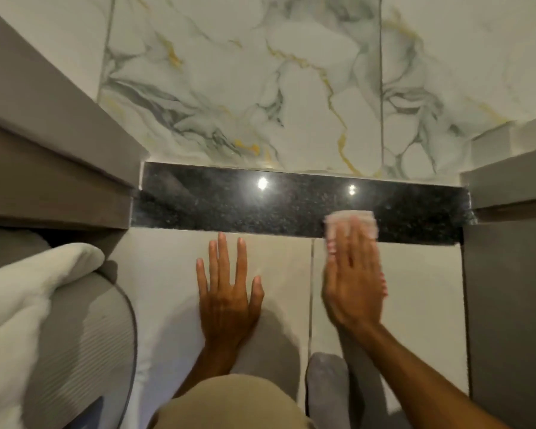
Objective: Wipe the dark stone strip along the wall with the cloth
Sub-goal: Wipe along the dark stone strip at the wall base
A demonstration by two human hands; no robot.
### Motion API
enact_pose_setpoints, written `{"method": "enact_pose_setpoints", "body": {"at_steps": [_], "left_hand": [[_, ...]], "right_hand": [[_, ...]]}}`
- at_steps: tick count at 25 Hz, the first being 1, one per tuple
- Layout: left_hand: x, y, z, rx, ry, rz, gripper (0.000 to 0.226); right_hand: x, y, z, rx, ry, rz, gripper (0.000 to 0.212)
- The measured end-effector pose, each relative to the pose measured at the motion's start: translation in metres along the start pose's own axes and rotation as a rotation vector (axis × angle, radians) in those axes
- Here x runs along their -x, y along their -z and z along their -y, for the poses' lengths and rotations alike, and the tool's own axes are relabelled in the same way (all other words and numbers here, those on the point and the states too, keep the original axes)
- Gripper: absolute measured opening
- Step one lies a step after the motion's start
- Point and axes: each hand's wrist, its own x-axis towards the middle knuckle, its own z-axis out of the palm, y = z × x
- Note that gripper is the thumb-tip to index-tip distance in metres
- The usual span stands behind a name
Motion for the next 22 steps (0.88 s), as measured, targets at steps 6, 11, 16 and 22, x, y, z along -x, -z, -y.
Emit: {"method": "enact_pose_setpoints", "body": {"at_steps": [6, 11, 16, 22], "left_hand": [[0.013, -0.006, 0.036, -0.018, 0.278, -0.026, 0.071], [0.038, 0.011, 0.066, -0.033, 0.262, -0.038, 0.069], [0.043, 0.008, 0.065, -0.041, 0.275, -0.053, 0.07], [0.042, 0.008, 0.067, -0.025, 0.386, -0.105, 0.073]], "right_hand": [[-0.108, -0.021, 0.14, -0.054, 0.164, -0.137, 0.068], [-0.026, -0.029, 0.124, 0.028, 0.707, 0.055, 0.067], [-0.061, -0.017, 0.133, -0.059, 0.261, 0.011, 0.067], [-0.076, -0.024, 0.231, -0.031, 0.796, 0.143, 0.066]]}}
